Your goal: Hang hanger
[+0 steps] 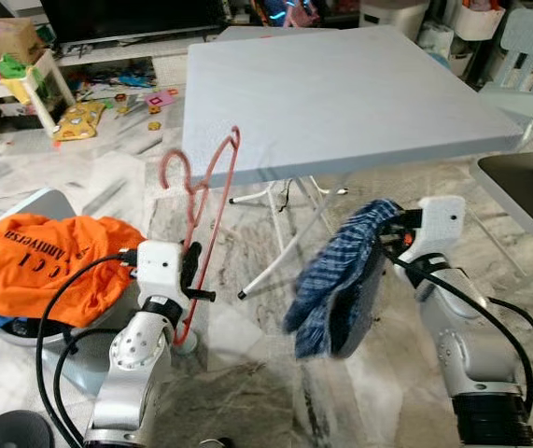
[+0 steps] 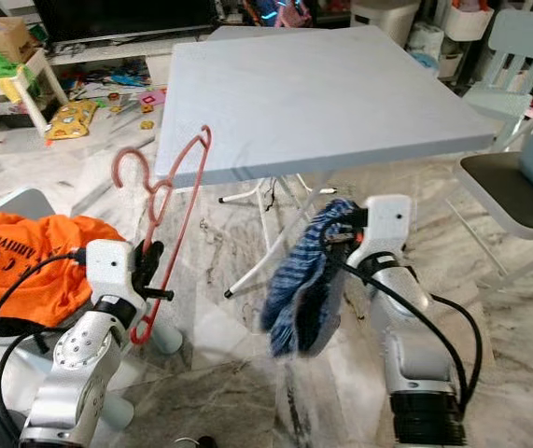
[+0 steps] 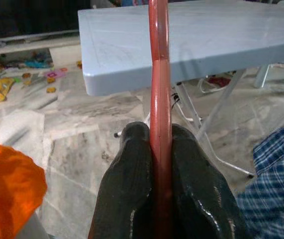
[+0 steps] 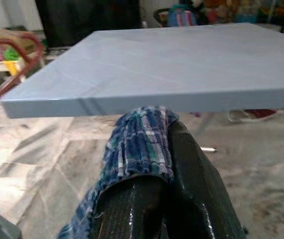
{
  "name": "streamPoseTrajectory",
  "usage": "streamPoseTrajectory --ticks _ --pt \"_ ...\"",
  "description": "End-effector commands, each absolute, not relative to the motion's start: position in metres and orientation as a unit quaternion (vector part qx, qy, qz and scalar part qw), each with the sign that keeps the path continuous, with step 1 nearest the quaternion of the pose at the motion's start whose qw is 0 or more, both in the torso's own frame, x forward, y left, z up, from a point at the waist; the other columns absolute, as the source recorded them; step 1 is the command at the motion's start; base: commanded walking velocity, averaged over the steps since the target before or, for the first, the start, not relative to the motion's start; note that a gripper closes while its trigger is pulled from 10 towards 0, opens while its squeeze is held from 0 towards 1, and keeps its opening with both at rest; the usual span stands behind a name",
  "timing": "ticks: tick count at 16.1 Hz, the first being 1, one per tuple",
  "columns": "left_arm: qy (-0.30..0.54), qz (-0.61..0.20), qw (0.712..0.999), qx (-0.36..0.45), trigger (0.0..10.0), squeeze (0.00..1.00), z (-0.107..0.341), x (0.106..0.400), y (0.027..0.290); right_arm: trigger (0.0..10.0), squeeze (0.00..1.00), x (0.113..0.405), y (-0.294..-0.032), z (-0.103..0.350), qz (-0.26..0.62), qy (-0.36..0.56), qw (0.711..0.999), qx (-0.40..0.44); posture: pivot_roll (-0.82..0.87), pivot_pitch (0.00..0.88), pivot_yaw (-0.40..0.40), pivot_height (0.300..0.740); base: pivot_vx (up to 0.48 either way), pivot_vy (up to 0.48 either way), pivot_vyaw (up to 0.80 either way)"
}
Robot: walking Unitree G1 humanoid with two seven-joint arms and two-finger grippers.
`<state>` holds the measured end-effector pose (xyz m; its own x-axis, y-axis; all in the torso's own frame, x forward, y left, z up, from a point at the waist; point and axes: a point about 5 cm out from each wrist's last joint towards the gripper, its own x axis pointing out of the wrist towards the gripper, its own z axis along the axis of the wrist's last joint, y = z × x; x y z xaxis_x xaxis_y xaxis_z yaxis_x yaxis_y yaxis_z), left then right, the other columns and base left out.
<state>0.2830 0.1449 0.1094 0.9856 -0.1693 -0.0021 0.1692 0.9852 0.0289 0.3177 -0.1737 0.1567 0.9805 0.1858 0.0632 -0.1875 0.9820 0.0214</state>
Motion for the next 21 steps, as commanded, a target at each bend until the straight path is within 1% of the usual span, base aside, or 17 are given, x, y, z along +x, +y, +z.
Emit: streamPoseTrajectory --ticks 1,2,3,5,7,10,14,21 --pt "-0.011 -0.091 0.995 0.035 10.0 0.00 0.112 0.286 0.150 10.0 0.00 0.321 -0.170 0.170 0.102 -0.059 0.993 0.016 -0.15 0.046 0.063 0.740 0.000 0.000 0.00" --pt "-0.014 -0.088 0.995 0.037 10.0 0.00 0.114 0.289 0.154 10.0 0.00 0.323 -0.170 0.174 0.102 -0.065 0.993 0.016 -0.15 0.046 0.062 0.740 0.000 0.000 0.00" --pt "-0.019 -0.077 0.996 0.035 10.0 0.00 0.122 0.299 0.164 10.0 0.00 0.328 -0.170 0.182 0.098 -0.079 0.992 0.016 -0.14 0.048 0.058 0.740 0.000 0.000 0.00" --pt "-0.029 -0.064 0.997 0.040 10.0 0.00 0.131 0.303 0.169 10.0 0.00 0.328 -0.171 0.184 0.093 -0.084 0.992 0.019 -0.14 0.050 0.056 0.740 0.000 0.000 0.00" --pt "-0.052 -0.042 0.997 0.035 10.0 0.00 0.144 0.296 0.166 10.0 0.00 0.322 -0.178 0.182 0.063 -0.086 0.994 0.021 -0.13 0.054 0.059 0.740 0.000 0.000 0.00" --pt "-0.051 -0.045 0.997 0.028 10.0 0.00 0.139 0.283 0.156 10.0 0.00 0.308 -0.189 0.175 0.019 -0.087 0.996 -0.012 -0.13 0.058 0.060 0.740 0.000 0.000 0.00" --pt "-0.031 -0.038 0.999 0.012 10.0 0.00 0.132 0.279 0.151 10.0 0.00 0.300 -0.197 0.170 0.011 -0.075 0.997 -0.027 -0.15 0.059 0.067 0.740 0.267 0.000 0.00" --pt "-0.027 -0.032 0.999 0.005 10.0 0.00 0.132 0.279 0.152 10.0 0.00 0.305 -0.188 0.173 0.031 -0.076 0.996 -0.030 -0.14 0.060 0.057 0.740 0.321 0.000 0.00"
